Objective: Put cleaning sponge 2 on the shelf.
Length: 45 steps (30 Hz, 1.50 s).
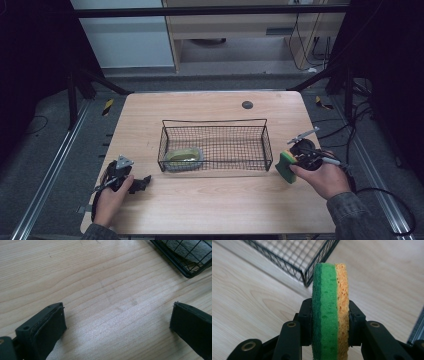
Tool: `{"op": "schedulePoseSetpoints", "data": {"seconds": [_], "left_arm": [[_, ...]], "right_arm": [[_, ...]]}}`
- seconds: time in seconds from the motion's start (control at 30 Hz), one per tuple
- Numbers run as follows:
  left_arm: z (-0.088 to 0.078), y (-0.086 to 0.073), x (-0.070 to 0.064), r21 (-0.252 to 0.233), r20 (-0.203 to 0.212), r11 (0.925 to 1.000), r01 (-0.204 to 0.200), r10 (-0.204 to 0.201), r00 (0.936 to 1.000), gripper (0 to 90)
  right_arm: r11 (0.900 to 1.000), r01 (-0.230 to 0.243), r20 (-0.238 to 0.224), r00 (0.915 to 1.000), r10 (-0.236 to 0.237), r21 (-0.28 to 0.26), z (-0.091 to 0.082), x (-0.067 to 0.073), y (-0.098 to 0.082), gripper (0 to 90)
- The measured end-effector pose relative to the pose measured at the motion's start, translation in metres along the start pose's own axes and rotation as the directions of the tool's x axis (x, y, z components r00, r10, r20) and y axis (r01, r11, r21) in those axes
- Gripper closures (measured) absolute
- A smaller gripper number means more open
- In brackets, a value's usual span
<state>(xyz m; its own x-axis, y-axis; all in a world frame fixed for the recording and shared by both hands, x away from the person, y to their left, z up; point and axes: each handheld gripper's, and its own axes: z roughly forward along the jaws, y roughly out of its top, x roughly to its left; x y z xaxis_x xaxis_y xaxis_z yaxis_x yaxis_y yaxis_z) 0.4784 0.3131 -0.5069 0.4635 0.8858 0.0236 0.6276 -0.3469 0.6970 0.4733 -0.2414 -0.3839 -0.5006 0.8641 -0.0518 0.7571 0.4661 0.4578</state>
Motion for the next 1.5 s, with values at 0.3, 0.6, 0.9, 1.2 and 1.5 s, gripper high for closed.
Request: {"op": "schedulePoseSetpoints", "data": {"seconds": [0.3,0.6,0.9,1.2,1.5], "left_arm": [[0.000,0.000,0.000,-0.006,-0.002,1.0000,0.004,-0.004,1.0000,0.0],[0.000,-0.001,-0.001,-0.011,-0.001,0.9999,0.010,-0.010,0.9999,0.0],[0.001,-0.001,0.000,-0.013,-0.002,0.9999,0.007,-0.007,1.0000,0.0],[0.001,-0.001,0.000,-0.013,-0.002,0.9999,0.005,-0.005,1.0000,0.0],[0.001,-0.001,0.000,-0.015,-0.002,0.9999,0.004,-0.004,1.0000,0.0]], "right_arm": [[0.996,0.012,0.028,0.9996,-0.009,-0.085,-0.040,0.001,0.029,63.7],[0.993,0.027,0.030,0.9993,-0.024,-0.119,-0.047,0.002,0.064,63.7],[0.988,0.024,0.010,0.9997,-0.023,-0.150,-0.037,0.006,0.091,63.7],[0.989,0.005,-0.006,1.0000,-0.006,-0.150,-0.028,0.010,0.106,63.6],[0.988,-0.020,-0.019,0.9997,0.018,-0.151,-0.021,0.010,0.114,63.6]]}}
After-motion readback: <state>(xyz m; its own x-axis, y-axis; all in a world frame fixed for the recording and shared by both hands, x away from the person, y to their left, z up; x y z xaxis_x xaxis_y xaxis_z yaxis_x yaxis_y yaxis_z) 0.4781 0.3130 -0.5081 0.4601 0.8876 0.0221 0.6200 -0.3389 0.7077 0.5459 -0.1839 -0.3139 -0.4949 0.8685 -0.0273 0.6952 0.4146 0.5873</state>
